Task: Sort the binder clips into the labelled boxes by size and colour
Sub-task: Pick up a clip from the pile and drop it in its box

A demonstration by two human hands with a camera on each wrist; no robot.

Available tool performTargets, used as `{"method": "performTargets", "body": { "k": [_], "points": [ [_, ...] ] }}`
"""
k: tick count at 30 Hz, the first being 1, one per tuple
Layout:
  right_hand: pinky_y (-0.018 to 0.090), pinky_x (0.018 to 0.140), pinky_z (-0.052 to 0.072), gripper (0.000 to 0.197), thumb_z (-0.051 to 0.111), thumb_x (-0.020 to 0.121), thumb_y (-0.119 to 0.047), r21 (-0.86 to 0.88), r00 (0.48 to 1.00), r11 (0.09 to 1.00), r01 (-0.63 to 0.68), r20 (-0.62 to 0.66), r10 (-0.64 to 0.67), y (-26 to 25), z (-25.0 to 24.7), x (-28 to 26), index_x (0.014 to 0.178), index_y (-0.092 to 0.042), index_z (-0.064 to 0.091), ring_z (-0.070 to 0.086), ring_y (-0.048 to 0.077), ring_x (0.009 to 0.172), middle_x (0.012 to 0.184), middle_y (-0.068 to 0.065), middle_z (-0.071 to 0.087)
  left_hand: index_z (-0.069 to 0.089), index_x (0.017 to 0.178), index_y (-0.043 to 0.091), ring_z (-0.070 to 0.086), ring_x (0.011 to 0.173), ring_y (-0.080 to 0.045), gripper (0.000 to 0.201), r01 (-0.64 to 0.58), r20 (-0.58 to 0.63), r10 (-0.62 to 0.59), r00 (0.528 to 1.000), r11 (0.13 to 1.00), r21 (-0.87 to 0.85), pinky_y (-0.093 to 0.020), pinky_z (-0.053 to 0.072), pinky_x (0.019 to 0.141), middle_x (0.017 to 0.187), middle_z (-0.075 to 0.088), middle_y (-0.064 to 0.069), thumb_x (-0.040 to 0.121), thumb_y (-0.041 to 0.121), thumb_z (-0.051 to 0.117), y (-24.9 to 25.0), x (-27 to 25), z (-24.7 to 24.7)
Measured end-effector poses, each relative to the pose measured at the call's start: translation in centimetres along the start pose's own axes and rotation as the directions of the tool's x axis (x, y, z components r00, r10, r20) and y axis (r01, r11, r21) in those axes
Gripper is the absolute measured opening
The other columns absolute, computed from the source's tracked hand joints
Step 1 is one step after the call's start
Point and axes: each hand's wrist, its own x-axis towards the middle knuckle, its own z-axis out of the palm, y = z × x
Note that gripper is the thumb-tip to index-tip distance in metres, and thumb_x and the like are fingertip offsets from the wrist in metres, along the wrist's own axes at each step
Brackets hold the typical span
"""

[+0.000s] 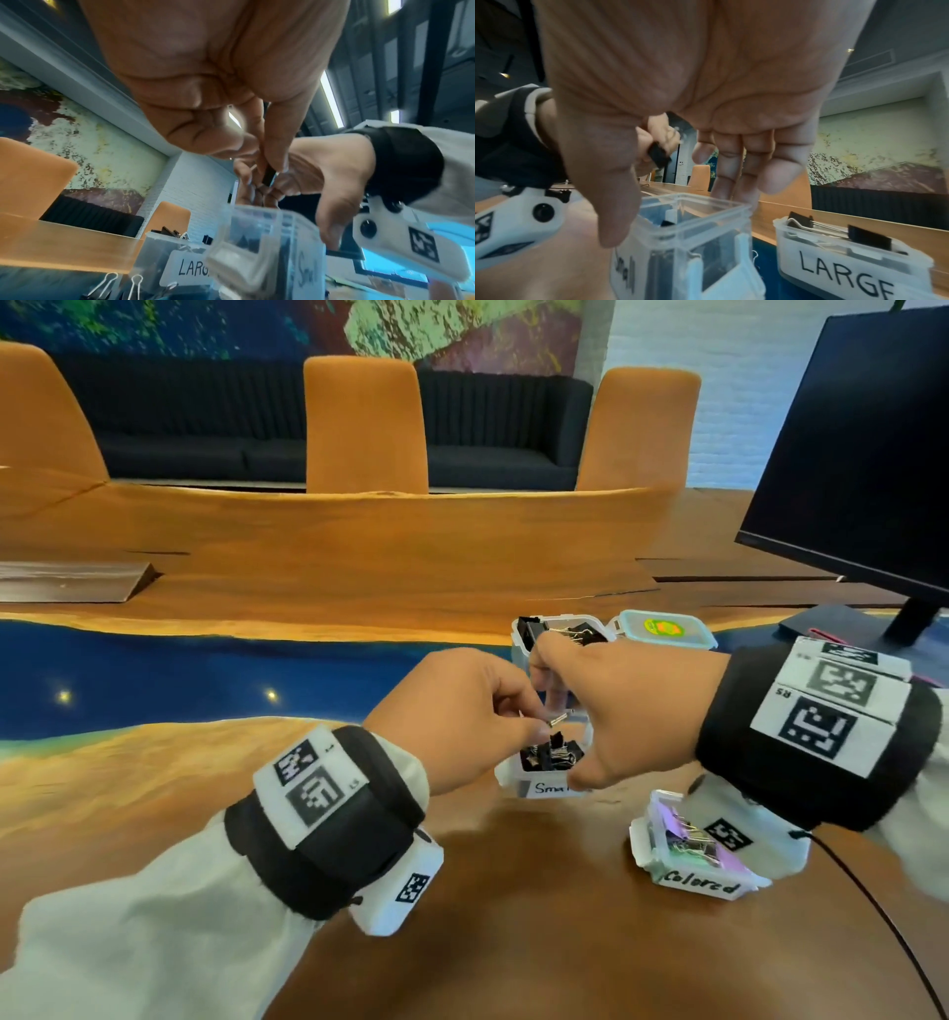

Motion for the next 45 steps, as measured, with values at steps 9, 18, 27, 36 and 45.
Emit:
{"method": "performTargets", "body": {
  "k": [9, 18, 27, 36, 45],
  "points": [
    [0.039, 0.083, 0.057, 0.071, 0.088, 0.062, -0.041, 0.042, 0.997, 0.996, -0.082, 0.017, 0.081, 2.8, -0.2, -0.7, 0.105, -0.037, 0.032, 0.064, 0.016, 0.095, 0.108, -0.017, 0.056, 0.075, 0.075, 0.023, 0.049, 0.054, -0.006, 0.015, 0.054, -0.205, -0.116, 0.972, 0.956, -0.287, -0.022, 0.043, 0.054, 0.057, 0.057, 0.010, 0.079, 0.035, 0.083, -2.5, 0.4, -1.0],
    [0.038, 0.085, 0.056, 0.064, 0.092, 0.060, -0.040, -0.031, 0.949, 0.957, -0.288, 0.123, 0.290, 8.1, 0.3, -1.6, 0.100, -0.036, 0.042, 0.060, 0.012, 0.096, 0.104, -0.014, 0.057, 0.077, 0.076, 0.021, 0.047, 0.058, -0.013, 0.015, 0.228, -0.042, -0.357, 0.933, 0.677, -0.700, -0.023, 0.041, 0.050, 0.065, 0.055, 0.000, 0.068, 0.033, 0.081, -6.9, -0.9, -0.7],
    [0.027, 0.085, 0.050, 0.052, 0.086, 0.069, -0.045, -0.068, 0.948, 0.961, -0.267, 0.161, 0.275, 7.8, 0.4, -0.9, 0.109, -0.037, 0.053, 0.057, 0.009, 0.103, 0.109, -0.018, 0.054, 0.065, 0.082, 0.015, 0.046, 0.054, -0.007, 0.016, 0.251, 0.052, -0.412, 0.910, 0.446, -0.859, -0.018, 0.039, 0.045, 0.066, 0.052, 0.002, 0.075, 0.025, 0.075, -7.9, -0.8, -0.7],
    [0.030, 0.081, 0.052, 0.014, 0.068, 0.091, -0.022, -0.029, 0.995, 0.995, -0.091, -0.032, 0.091, 0.5, -1.2, 9.1, 0.105, -0.021, 0.068, 0.063, 0.016, 0.095, 0.103, -0.006, 0.068, 0.059, 0.082, 0.018, 0.044, 0.052, -0.007, 0.013, 0.312, 0.209, -0.535, 0.818, 0.109, -0.944, -0.017, 0.035, 0.042, 0.065, 0.048, 0.004, 0.090, 0.025, 0.068, -10.6, -0.9, -1.0],
    [0.026, 0.049, 0.040, 0.028, 0.064, 0.088, -0.014, -0.238, 0.965, 0.938, -0.251, 0.008, 0.260, -0.8, 1.7, 17.6, 0.062, -0.012, 0.056, 0.045, 0.019, 0.049, 0.057, 0.001, 0.050, 0.061, 0.088, 0.018, 0.042, 0.052, -0.008, 0.010, 0.277, 0.266, -0.570, 0.777, -0.069, -0.958, -0.018, 0.032, 0.044, 0.063, 0.046, 0.004, 0.094, 0.025, 0.064, -11.1, -1.0, -1.0]
  ]
}}
